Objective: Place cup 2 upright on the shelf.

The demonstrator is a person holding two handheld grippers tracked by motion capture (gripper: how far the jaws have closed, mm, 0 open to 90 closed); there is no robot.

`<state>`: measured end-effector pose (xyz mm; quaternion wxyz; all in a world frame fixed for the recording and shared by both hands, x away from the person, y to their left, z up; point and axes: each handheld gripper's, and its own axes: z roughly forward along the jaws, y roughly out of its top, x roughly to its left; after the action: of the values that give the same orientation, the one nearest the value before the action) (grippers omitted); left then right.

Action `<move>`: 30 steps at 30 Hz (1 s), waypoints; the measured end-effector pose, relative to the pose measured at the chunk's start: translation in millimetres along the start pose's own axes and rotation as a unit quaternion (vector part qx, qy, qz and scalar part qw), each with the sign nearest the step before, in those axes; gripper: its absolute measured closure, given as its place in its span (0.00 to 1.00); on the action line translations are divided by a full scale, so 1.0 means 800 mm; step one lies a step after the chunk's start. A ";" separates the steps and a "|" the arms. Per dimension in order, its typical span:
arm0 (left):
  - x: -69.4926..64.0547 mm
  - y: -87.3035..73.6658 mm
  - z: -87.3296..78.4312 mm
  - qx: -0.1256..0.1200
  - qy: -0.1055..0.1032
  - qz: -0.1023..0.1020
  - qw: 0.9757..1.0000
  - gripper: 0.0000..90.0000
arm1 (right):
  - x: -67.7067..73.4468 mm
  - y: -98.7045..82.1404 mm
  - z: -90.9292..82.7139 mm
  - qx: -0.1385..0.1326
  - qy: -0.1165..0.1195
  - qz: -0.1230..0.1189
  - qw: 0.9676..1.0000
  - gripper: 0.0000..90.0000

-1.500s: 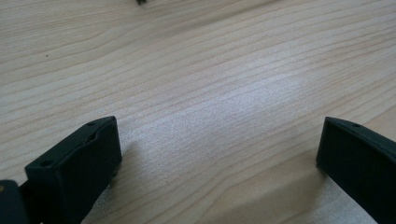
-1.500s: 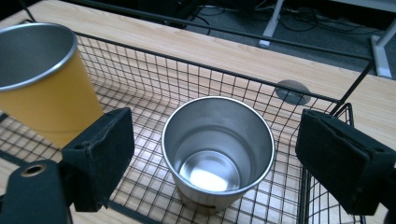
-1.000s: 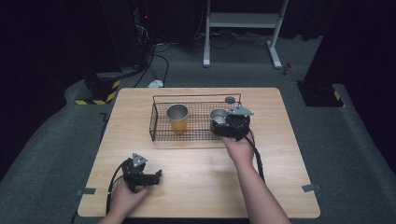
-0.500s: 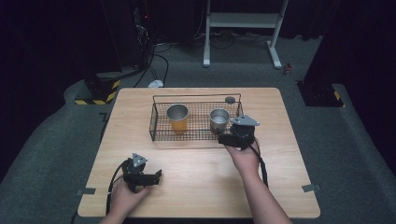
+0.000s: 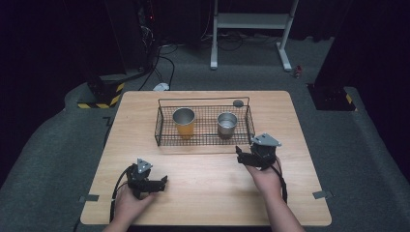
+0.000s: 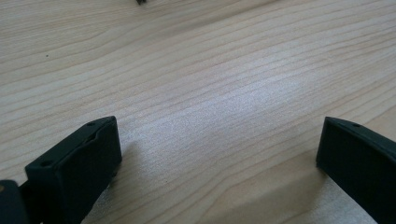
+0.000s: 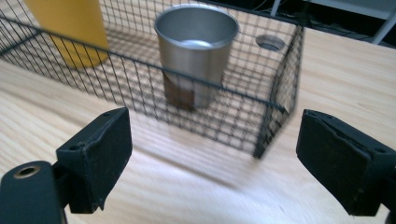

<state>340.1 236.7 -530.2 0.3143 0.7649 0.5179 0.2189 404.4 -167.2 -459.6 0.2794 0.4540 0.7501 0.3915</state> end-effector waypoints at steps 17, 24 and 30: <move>0.000 0.000 0.000 0.000 0.000 0.000 1.000 0.00 | -0.075 -0.111 -0.030 0.092 -0.023 0.058 0.994 0.11; 0.000 0.000 0.000 0.000 0.000 0.000 1.000 0.00 | -0.088 -0.127 -0.038 0.112 -0.038 0.059 0.991 0.12; -0.001 0.000 0.001 -0.002 0.002 -0.005 1.000 0.00 | -0.087 -0.125 -0.035 0.114 -0.045 0.068 0.990 0.11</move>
<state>340.2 235.9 -530.6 0.3159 0.7612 0.5219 0.2200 366.2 -267.1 -524.5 0.2318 0.5499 0.7441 0.3005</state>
